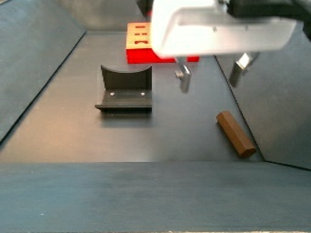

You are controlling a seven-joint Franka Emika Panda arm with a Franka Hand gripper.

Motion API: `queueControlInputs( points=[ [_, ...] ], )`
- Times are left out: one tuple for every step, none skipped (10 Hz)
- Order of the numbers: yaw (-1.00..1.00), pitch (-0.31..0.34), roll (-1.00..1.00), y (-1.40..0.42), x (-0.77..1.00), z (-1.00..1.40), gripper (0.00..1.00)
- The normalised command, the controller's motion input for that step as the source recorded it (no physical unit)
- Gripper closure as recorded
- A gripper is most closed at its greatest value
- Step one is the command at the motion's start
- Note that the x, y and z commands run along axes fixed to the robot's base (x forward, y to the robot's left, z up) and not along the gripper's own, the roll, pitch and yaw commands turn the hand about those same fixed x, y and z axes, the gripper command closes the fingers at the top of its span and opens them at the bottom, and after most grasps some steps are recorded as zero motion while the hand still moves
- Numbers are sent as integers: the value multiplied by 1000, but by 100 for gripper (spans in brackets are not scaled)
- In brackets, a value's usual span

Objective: Pick up the hexagon object. Move up. Place the hexagon object on the fixture. Regrasp the hexagon object. Move to above the board. Insert the hexagon object.
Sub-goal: Pick up the hexagon object.

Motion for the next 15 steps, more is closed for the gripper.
queueControlInputs(
  points=[
    [63,-197,64,0,-574,-894,0],
    [91,-199,77,0,-594,-891,0],
    [126,-219,79,0,-586,-863,0],
    [134,-267,66,0,-480,-771,0],
    [183,-221,21,0,-54,-809,0],
    [194,-171,0,31,66,-886,0],
    [203,-120,4,57,206,-977,0],
    [194,-101,16,57,191,-1000,0],
    [223,-109,3,63,237,-994,0],
    [237,-114,0,74,240,-989,0],
    [234,-113,4,77,234,-994,0],
    [243,-126,0,74,266,-966,0],
    [234,-129,0,63,271,-963,0],
    [203,-134,0,29,286,-951,0],
    [149,-143,0,0,297,-934,0]
  ],
)
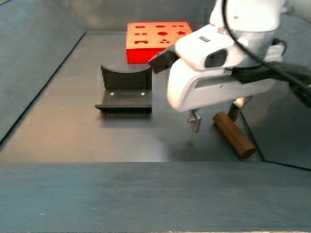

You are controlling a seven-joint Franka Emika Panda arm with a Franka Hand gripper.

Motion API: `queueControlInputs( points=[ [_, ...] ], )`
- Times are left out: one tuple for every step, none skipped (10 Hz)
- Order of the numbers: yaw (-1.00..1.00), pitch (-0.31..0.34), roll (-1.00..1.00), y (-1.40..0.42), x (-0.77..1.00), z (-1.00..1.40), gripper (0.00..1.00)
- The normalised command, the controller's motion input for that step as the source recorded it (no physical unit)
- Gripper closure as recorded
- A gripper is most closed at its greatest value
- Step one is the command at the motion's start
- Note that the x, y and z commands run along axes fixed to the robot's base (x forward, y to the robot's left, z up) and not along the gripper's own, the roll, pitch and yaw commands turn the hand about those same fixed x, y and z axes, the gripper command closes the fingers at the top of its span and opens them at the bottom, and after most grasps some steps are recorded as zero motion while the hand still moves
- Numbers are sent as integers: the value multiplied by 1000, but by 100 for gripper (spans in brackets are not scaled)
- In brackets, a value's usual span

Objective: Pick up the hexagon object. Move up. Place the hexagon object on the fixture. Regrasp the hexagon object. Move to above the board. Insert the hexagon object.
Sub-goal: Pick up the hexagon object.

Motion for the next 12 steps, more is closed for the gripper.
queueControlInputs(
  points=[
    [54,-213,0,-17,49,-817,0],
    [0,0,-9,0,0,0,0],
    [0,0,0,0,0,0,0],
    [0,0,0,0,0,0,100],
    [0,0,0,0,0,0,100],
    [0,0,0,0,0,0,100],
    [0,0,0,0,0,0,100],
    [0,0,0,0,0,0,100],
    [0,0,0,0,0,0,100],
    [0,0,0,0,0,0,100],
    [0,0,0,0,0,0,100],
    [0,0,0,0,0,0,100]
  ],
)
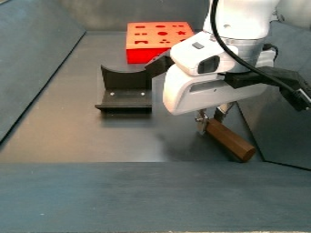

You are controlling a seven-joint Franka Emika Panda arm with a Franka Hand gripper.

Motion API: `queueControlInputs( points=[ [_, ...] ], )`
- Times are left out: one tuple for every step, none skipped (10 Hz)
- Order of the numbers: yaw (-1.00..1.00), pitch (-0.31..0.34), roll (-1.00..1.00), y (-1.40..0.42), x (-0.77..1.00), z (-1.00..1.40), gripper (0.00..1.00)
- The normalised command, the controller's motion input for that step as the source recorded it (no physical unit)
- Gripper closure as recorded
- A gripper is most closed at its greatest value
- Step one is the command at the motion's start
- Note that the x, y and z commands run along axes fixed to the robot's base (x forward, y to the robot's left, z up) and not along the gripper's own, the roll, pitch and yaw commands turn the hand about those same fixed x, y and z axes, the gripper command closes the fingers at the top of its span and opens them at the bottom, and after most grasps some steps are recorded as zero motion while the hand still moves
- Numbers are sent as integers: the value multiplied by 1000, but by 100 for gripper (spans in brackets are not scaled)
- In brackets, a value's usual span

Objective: Pick up the hexagon object. Move up. Place the hexagon object on the fixture. Regrasp the hexagon object. Move to above the board. Insert the hexagon object.
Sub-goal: Pick up the hexagon object, then move up, then place the hexagon object on the fixture.

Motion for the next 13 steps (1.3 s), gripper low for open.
queueControlInputs(
  points=[
    [0,0,0,0,0,0,100],
    [0,0,0,0,0,0,100],
    [0,0,0,0,0,833,100],
    [-36,27,-14,-81,-32,779,100],
    [-38,34,-6,-74,-45,720,100],
    [-37,42,23,-35,-41,563,100],
    [-33,63,46,-11,-26,381,100],
    [-32,77,62,-6,-20,240,100],
    [0,0,0,0,0,1000,100],
    [16,2,8,1,2,1000,100],
    [11,25,12,1,-8,1000,100],
    [3,35,26,2,-12,1000,100],
    [-7,46,44,3,-17,1000,100]
  ],
)
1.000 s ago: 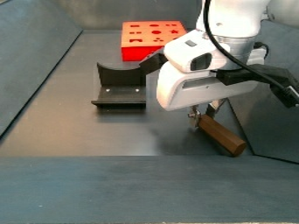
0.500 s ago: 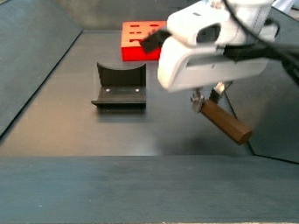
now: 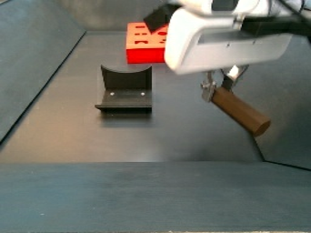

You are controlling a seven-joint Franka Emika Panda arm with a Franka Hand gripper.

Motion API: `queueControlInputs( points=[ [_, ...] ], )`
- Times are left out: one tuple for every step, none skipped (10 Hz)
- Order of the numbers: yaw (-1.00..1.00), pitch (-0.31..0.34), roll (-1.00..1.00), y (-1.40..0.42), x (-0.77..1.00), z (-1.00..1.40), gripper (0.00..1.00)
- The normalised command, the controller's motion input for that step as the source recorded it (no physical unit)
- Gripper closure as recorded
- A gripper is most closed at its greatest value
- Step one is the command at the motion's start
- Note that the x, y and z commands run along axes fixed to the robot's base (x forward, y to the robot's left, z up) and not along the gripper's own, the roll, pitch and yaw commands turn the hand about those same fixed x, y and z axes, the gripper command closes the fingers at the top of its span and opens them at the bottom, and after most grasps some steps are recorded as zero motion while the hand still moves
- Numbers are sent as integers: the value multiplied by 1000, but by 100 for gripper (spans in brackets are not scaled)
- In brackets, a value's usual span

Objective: Pick up the hexagon object. Move up. Place the hexagon object on the fixture. Regrasp the hexagon object. Move to above the board. Insert the hexagon object.
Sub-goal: Place the hexagon object on the fixture.

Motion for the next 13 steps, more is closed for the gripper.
queueControlInputs(
  points=[
    [-15,60,66,3,-24,1000,100],
    [-12,70,80,3,-29,1000,100],
    [-3,76,91,2,-32,1000,100],
    [12,81,100,-2,-31,967,100],
    [19,85,106,-2,-26,830,100],
    [26,93,113,-1,-21,695,100],
    [28,101,118,-1,-14,558,100],
    [30,109,103,0,-6,373,100],
    [29,112,96,5,-4,232,100],
    [-1000,290,-151,-630,1000,-43,100],
    [-1000,296,-156,-624,1000,-69,100],
    [-1000,339,-193,-540,1000,-55,100],
    [-932,363,-229,-497,1000,-47,100]
  ],
)
